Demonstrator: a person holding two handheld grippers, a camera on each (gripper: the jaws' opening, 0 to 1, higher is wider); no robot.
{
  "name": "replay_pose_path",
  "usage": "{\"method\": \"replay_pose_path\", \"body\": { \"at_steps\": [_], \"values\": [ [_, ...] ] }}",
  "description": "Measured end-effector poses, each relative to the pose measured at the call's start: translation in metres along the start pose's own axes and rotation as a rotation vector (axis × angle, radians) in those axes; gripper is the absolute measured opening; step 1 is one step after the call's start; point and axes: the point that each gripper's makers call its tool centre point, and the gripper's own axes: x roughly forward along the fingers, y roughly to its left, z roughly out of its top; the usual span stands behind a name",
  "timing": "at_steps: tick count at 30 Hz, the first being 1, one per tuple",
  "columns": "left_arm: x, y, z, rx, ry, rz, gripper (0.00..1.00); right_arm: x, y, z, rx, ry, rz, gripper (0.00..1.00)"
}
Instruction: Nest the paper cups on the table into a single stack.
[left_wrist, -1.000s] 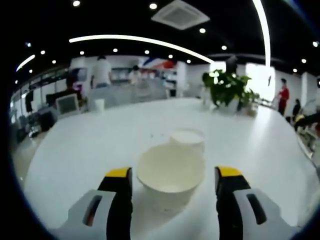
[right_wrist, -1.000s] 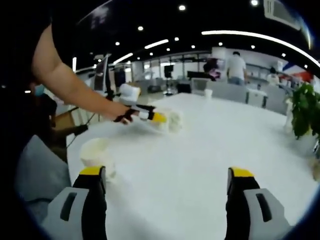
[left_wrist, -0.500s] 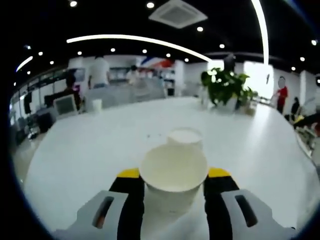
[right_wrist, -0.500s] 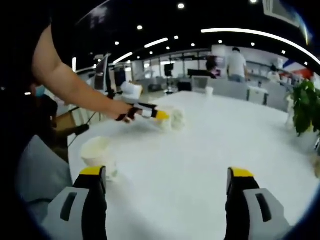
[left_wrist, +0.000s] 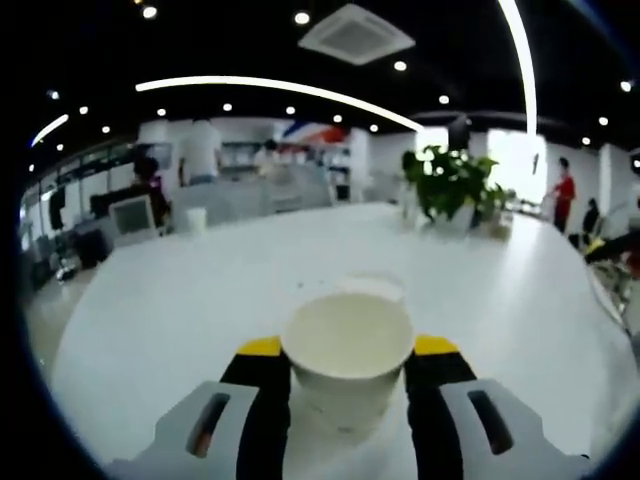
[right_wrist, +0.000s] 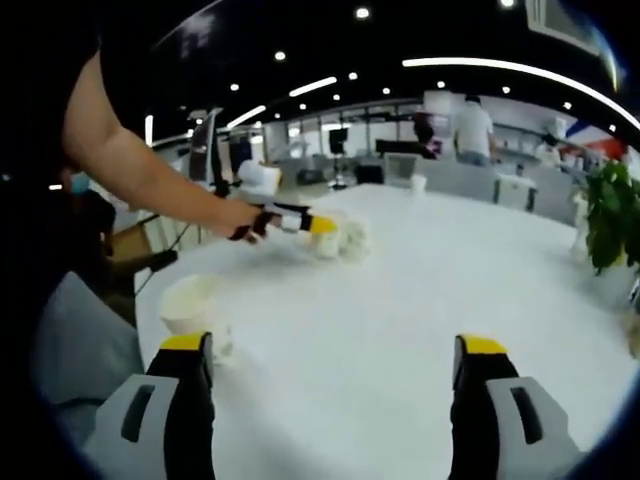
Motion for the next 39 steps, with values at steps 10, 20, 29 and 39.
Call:
{"method": "replay_pose_path", "body": {
  "at_steps": [10,20,29,39],
  "values": [
    [-0.006,0.0,0.021,0.003,-0.046,-0.013,0.42,0.003,0.001,0.0,-0.001,0.002,0.004,0.99],
    [-0.013,0.004,0.059,0.007,-0.106,-0.028,0.42,0.005,-0.003,0.008,-0.008,-0.011,0.003,0.99],
    [-0.016,0.006,0.093,0.001,-0.148,-0.047,0.43,0.003,-0.005,0.015,-0.012,-0.009,0.014,0.99],
    [-0.022,0.008,0.114,0.022,-0.165,-0.041,0.43,0.002,-0.01,0.025,-0.027,-0.007,0.021,0.99]
  ]
}}
